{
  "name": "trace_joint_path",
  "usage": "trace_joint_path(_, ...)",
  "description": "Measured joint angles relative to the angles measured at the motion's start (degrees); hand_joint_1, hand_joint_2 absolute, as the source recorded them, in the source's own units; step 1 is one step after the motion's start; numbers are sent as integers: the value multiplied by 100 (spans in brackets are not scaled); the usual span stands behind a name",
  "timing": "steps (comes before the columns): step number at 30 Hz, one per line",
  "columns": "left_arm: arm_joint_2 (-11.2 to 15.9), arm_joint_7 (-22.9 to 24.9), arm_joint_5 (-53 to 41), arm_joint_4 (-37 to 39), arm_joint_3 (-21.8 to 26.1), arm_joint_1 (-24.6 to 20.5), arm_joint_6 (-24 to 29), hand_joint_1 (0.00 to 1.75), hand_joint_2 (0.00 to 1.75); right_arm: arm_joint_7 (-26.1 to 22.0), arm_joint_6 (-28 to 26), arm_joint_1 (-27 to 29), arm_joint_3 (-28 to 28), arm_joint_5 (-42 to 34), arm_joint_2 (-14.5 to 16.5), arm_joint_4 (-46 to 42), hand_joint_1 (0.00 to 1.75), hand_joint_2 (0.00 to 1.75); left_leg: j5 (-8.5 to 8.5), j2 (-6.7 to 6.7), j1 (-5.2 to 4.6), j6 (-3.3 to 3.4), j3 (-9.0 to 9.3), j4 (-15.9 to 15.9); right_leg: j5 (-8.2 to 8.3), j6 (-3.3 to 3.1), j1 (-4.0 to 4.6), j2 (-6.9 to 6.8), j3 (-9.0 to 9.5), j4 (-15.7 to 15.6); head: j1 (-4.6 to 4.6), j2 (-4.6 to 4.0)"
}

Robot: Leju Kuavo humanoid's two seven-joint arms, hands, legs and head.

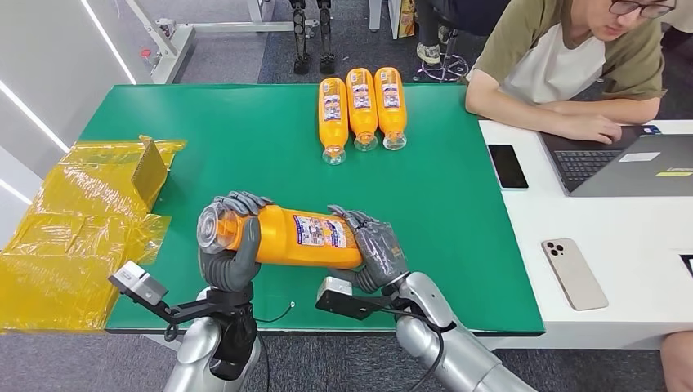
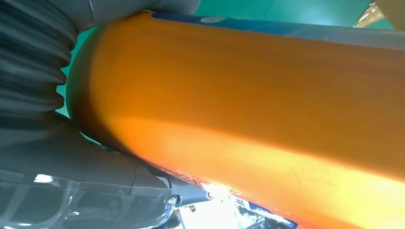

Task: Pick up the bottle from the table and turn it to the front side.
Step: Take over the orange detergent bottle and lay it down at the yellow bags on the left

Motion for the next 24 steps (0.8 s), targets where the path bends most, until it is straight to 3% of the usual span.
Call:
trace_joint_path(6, 4, 27, -192, 0, 13, -54, 567, 175, 175, -402, -377, 19, 3, -825, 114, -101, 0, 175, 0, -1, 1, 0, -1, 0, 0, 0, 0, -1, 0, 1, 1, 1)
trace_joint_path(12, 202, 173, -1359, -86, 218, -127, 2414, 175, 175, -1499, -1328, 38, -186, -2771, 526, -607, 0, 175, 1, 11, 4, -2, 1, -2, -1, -4, 2, 12, -4, 6, 0, 1)
trace_joint_path(15, 493, 435, -2176, -348, 411, -116, 3164, 175, 175, -2011, -1431, 172, -376, -3209, 823, -922, 0, 175, 1, 11, 6, -6, 2, -3, -6, -12, 4, 12, -6, 13, 1, -1)
trace_joint_path(18, 909, 863, -3175, -530, 636, -213, 3559, 175, 175, -2250, -1439, 397, -711, -2983, 1165, -1206, 0, 175, 2, 6, 9, -16, 4, -4, -12, -21, 8, 7, -9, 15, 0, -1)
trace_joint_path(21, 1395, 1311, -4213, -432, 757, -645, 3561, 175, 175, -2322, -1439, 727, -1080, -2741, 1421, -1610, 0, 175, 9, -12, 12, -27, 2, -5, -16, -26, 12, -9, -8, 15, 2, 1)
trace_joint_path(24, 1819, 1568, -4954, 98, 760, -1383, 3469, 175, 175, -2307, -1439, 1021, -1362, -2523, 1566, -2099, 0, 175, 13, -17, 12, -32, 1, -4, -12, -29, 11, -15, -7, 16, 2, 1)
